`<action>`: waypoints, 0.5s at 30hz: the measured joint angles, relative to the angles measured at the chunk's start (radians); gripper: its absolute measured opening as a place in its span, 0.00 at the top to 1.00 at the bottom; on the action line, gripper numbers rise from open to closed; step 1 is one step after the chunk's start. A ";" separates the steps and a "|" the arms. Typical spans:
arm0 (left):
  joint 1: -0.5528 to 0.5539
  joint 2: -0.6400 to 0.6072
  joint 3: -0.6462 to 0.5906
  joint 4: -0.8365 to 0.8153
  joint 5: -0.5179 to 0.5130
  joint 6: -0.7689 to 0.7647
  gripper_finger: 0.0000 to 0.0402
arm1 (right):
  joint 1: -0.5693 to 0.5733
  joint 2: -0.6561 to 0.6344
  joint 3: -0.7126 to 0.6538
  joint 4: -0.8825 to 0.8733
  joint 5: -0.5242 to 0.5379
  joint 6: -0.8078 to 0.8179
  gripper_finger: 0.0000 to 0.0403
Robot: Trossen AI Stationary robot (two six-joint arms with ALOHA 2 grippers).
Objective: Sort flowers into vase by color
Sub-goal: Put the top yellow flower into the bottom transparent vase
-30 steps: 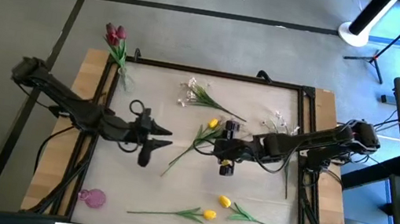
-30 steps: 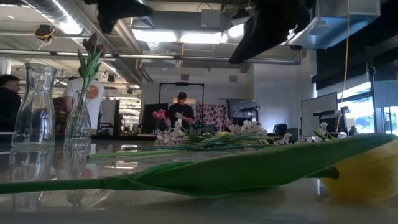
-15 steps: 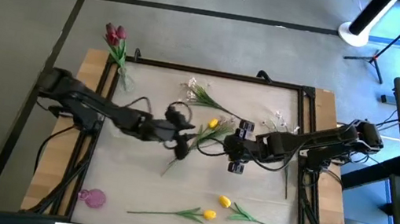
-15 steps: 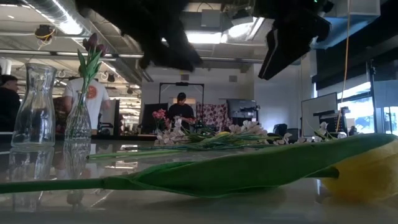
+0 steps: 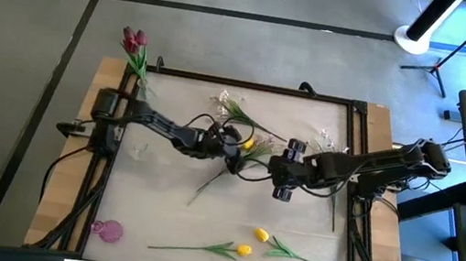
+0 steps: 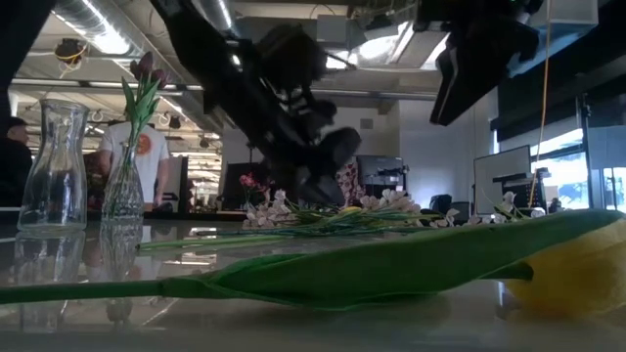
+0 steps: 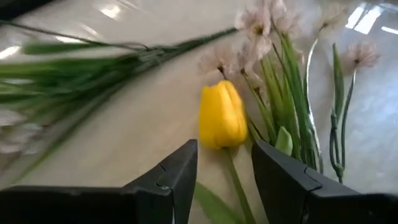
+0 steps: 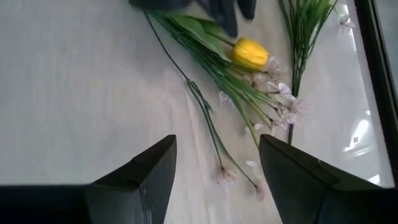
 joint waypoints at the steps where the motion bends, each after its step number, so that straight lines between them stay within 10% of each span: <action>1: 0.006 0.017 0.005 0.005 0.013 -0.004 0.63 | 0.000 -0.002 0.000 0.001 0.000 0.000 0.44; 15: 0.005 0.102 0.021 0.034 0.028 -0.029 0.73 | 0.000 -0.003 0.000 0.002 0.001 0.000 0.44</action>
